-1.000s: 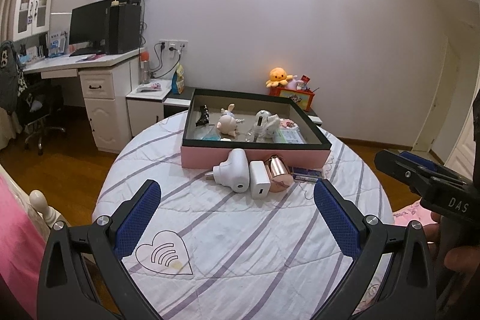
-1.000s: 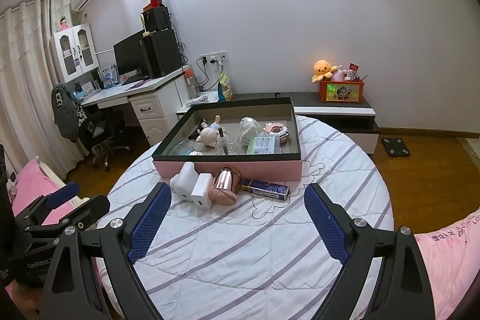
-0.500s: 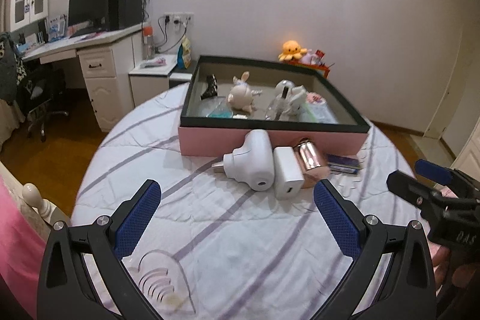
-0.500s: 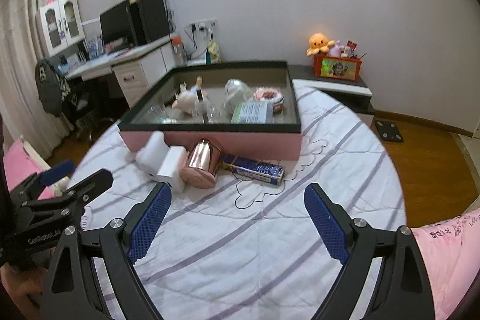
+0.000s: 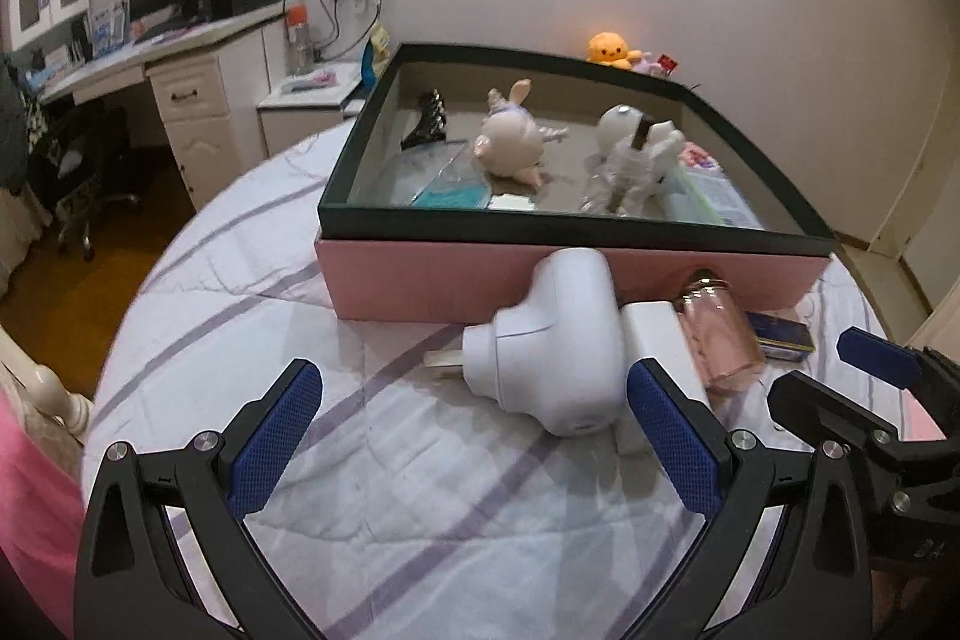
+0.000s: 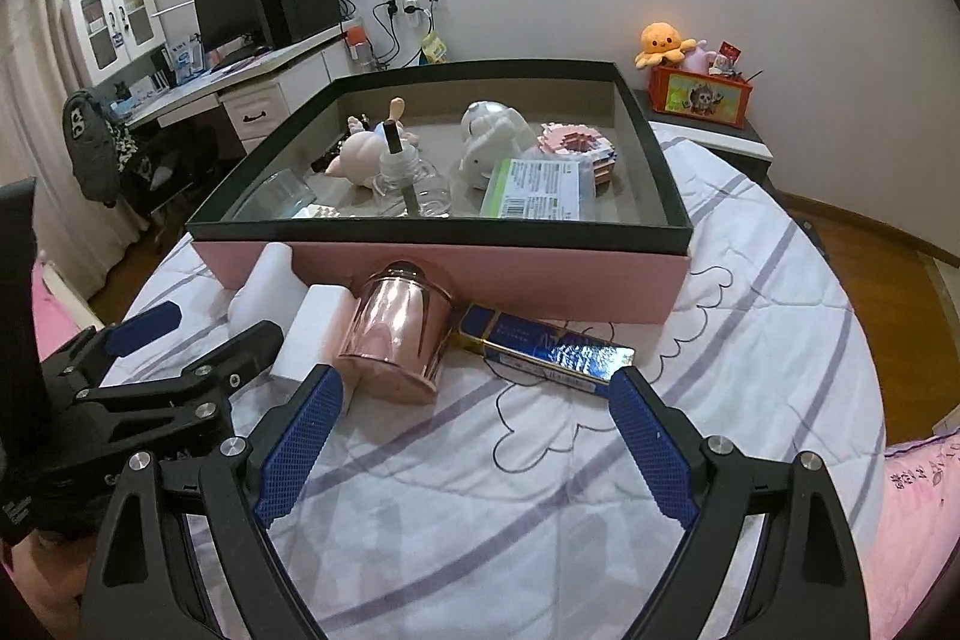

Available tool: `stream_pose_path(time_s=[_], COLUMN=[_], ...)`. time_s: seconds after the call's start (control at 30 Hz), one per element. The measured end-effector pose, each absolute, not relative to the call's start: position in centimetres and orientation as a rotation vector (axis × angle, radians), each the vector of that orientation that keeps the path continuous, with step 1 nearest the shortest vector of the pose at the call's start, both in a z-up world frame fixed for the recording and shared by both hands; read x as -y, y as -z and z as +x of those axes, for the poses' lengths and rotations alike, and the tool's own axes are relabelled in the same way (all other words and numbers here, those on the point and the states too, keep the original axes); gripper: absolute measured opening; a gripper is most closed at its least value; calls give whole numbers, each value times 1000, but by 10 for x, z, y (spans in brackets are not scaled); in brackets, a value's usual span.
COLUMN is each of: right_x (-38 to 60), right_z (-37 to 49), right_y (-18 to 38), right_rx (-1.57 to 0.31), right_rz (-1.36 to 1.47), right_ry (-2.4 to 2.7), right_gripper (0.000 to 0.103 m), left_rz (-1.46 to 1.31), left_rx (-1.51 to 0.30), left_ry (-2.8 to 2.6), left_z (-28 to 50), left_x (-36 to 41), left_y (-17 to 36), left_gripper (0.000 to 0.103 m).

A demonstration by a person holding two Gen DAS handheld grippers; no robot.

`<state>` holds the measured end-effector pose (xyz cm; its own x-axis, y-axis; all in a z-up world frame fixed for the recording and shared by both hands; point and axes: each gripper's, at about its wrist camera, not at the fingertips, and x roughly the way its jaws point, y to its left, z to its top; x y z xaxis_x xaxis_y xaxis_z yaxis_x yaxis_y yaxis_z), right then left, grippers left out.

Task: Organize rigid objects
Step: 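Grasp white hair dryer with left tool while right tool grasps rose-gold cup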

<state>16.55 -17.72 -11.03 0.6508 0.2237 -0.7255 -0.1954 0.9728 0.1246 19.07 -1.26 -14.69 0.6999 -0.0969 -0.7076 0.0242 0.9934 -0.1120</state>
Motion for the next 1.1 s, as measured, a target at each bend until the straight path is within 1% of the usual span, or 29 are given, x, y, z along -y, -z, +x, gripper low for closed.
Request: stream_pose_path(time_s=[0.07,0.13,0.27,0.3,0.43,0.6,0.73,0.77,0.8,1.1], right_x=[174,170,167,166,160,151,141,141,140,147], right_z=[171,175,183,184,183,187,188,188,187,171], right_y=[111,113,115,115,117,123,128,127,127,117], right_rx=[-834,-837,-850,-854,-862,-873,-865,-861,-857,-827], right_rz=[35,36,59,64,60,35,-18,-22,-23,10], right_ry=[-242,-250,-275,-295,-315,-318,-280,-276,-287,-324], right_gripper=[92,90,80,76,71,63,61,59,53,51], left_rz=[-103,-101,-128,-130,-149,-165,-180,-174,-173,-172], left_rx=[-815,-819,-826,-822,-814,-802,-807,-805,-804,-773], left_ry=[77,88,143,140,144,117,114,110,111,116], left_z=[197,201,204,203,197,186,187,187,186,173], left_x=[14,15,14,13,5,-9,-14,-13,-13,-16], left_y=[151,152,153,153,152,149,151,151,151,144], left_gripper=[102,96,74,74,74,74,74,74,74,74])
